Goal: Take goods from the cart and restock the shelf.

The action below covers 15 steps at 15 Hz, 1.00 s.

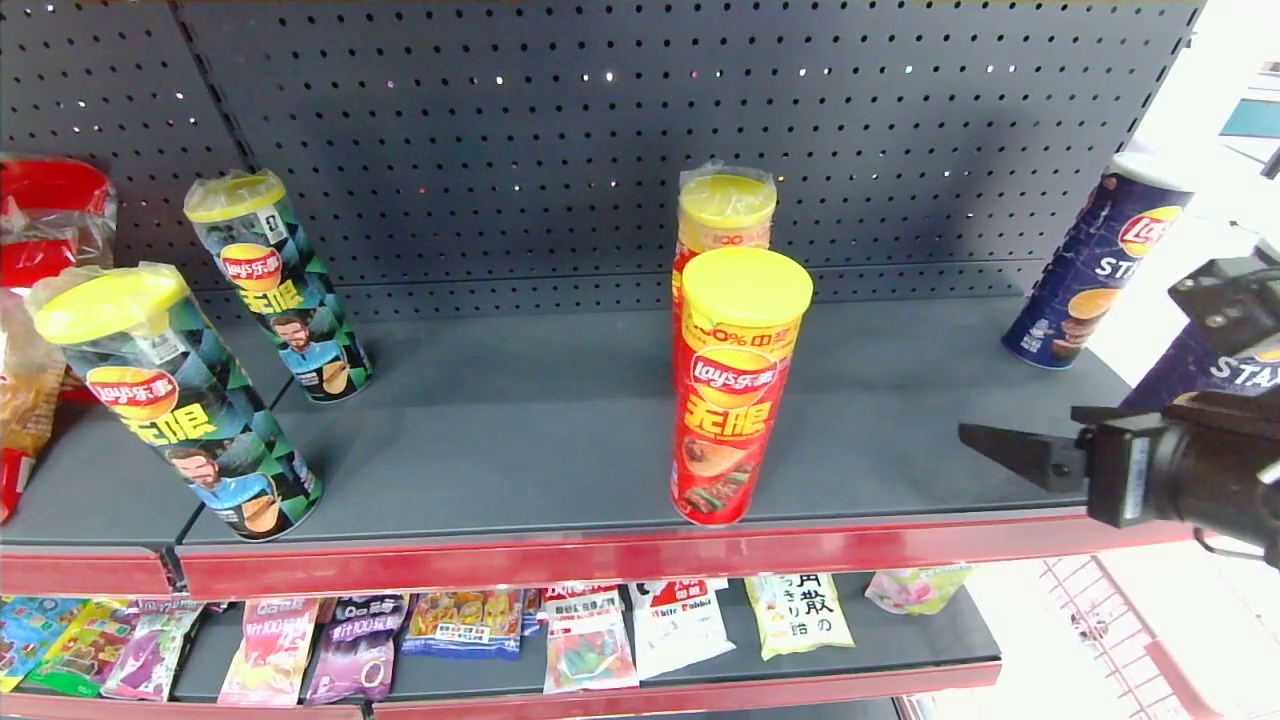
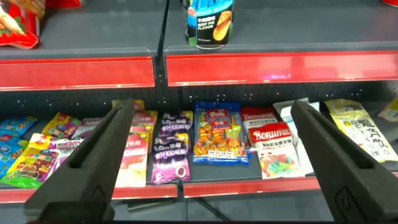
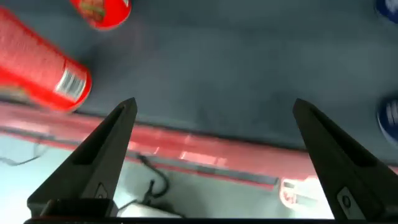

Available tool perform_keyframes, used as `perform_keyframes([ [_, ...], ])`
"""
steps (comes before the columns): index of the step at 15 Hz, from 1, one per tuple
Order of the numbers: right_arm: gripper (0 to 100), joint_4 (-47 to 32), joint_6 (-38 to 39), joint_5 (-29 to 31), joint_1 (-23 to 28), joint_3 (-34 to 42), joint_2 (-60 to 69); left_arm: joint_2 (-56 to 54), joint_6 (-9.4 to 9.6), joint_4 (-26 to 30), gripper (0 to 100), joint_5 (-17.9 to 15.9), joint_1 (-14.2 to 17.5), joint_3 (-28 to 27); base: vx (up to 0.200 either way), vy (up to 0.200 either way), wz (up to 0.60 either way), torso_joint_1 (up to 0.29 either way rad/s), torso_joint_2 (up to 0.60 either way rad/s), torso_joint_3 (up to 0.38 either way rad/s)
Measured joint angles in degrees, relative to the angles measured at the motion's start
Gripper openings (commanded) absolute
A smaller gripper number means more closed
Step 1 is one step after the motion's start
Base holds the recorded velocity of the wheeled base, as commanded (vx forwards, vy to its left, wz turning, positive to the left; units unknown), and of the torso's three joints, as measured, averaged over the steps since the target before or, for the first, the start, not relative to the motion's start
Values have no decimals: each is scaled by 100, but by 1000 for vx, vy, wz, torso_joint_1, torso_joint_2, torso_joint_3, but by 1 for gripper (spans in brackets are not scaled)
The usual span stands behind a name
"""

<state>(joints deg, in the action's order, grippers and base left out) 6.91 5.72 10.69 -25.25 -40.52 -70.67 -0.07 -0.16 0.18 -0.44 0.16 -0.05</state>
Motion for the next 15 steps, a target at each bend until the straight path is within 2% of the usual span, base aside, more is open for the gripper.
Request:
perform_keyframes([
  [1, 100, 204, -93, 288, -195, -54, -258, 0, 0, 0, 100, 0, -2, 0, 0, 0, 0, 0, 0, 0],
  [3, 100, 488, -178, 501, -483, -101, -706, 0, 0, 0, 100, 0, 0, 0, 0, 0, 0, 0, 0, 0],
  [8, 100, 551, -195, 611, -914, -276, -1312, 0, 0, 0, 100, 0, 0, 0, 0, 0, 0, 0, 0, 0],
  [15, 100, 586, -219, 617, -1218, -368, -1674, 0, 0, 0, 100, 0, 2, 0, 0, 0, 0, 0, 0, 0],
])
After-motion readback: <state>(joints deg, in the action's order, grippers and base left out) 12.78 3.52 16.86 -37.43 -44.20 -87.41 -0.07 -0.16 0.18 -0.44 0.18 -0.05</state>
